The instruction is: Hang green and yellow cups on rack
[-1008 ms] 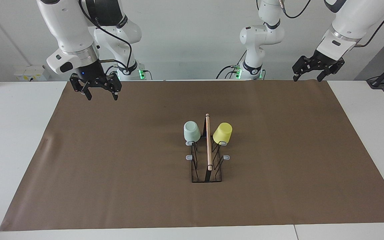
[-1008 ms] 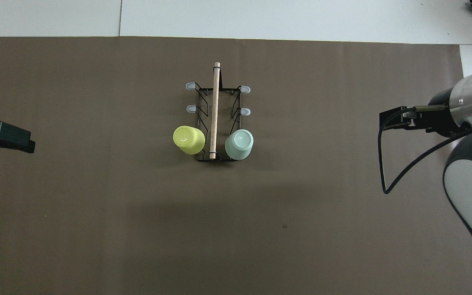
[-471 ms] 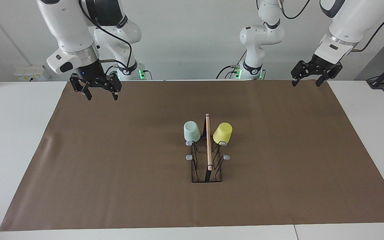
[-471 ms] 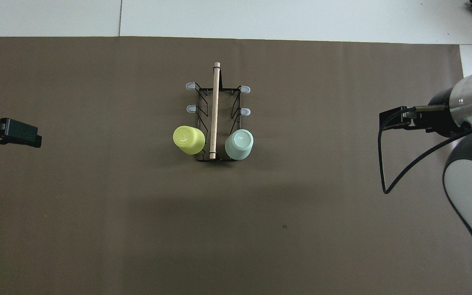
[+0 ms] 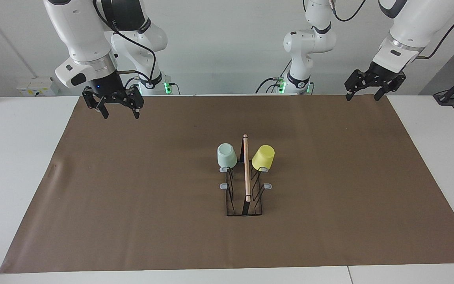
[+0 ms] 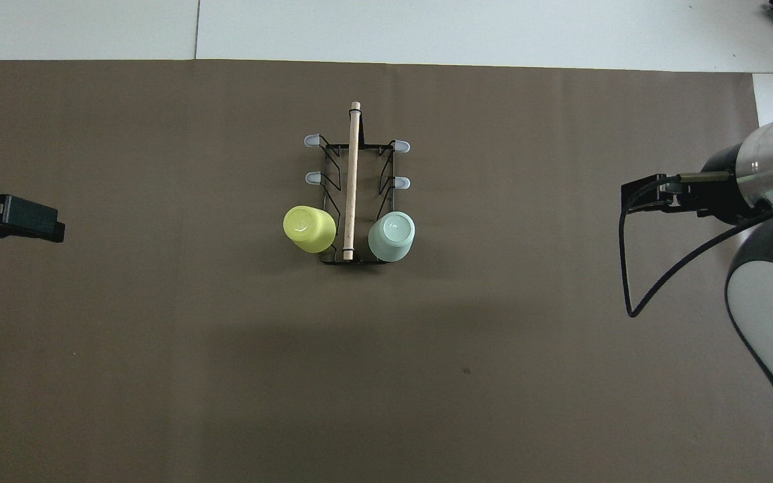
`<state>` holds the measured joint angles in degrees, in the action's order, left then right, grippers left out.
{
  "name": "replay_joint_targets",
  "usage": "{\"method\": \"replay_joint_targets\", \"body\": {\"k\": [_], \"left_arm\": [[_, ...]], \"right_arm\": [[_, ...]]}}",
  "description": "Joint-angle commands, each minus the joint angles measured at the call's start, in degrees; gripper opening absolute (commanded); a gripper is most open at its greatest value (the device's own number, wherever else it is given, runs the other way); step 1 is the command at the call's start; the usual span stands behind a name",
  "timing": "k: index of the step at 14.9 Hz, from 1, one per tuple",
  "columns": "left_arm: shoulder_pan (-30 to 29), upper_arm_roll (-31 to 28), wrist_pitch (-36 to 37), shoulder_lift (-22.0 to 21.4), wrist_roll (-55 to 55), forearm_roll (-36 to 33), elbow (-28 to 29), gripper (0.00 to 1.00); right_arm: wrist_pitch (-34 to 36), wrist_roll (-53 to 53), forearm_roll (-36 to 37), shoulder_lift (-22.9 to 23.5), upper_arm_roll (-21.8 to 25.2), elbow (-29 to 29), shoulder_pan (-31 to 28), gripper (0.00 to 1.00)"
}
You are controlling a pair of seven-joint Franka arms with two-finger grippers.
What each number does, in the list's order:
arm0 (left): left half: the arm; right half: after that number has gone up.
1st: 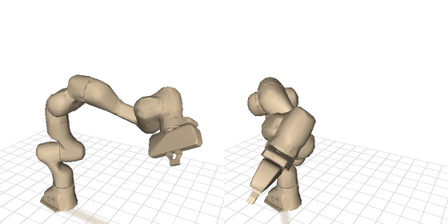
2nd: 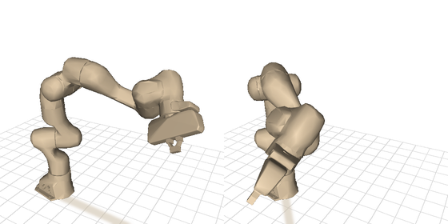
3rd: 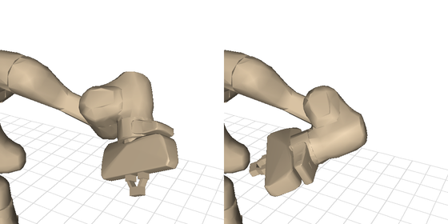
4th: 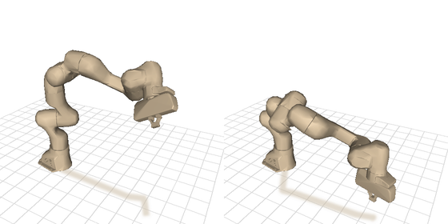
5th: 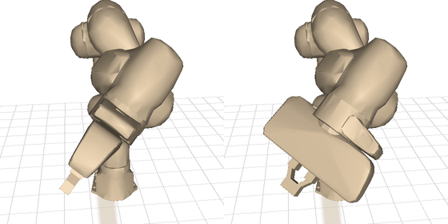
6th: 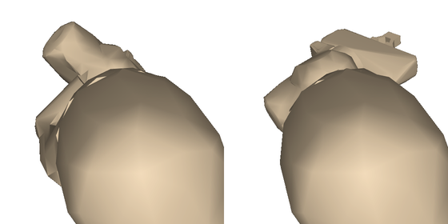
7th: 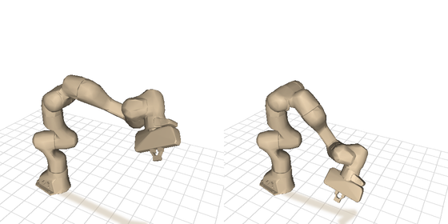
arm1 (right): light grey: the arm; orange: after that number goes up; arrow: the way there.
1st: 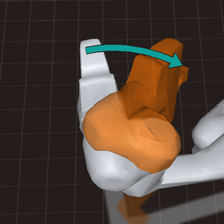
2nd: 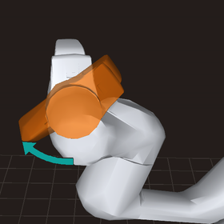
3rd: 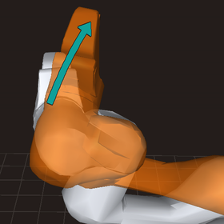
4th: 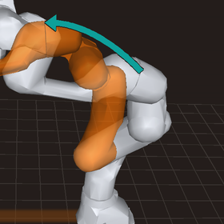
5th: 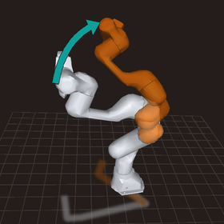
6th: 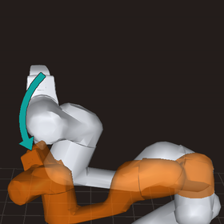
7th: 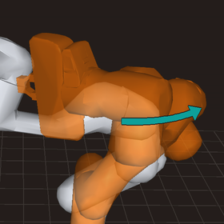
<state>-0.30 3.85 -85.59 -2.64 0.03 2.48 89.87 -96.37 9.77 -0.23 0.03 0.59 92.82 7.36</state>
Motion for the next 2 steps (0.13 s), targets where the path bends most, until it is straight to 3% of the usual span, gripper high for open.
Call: {"method": "replay_joint_targets", "body": {"k": [1,2], "left_arm": [[0.22,-0.42,0.78,-1.49,-1.0,0.59,1.18,1.0],[0.3,-0.42,0.78,-1.58,-1.0,0.59,1.18,1.0]], "right_arm": [[-0.14,0.42,-1.17,-0.64,-0.15,0.69,-0.32,1.0],[-0.14,0.42,-1.17,-0.64,-0.15,0.69,-0.32,1.0]]}}
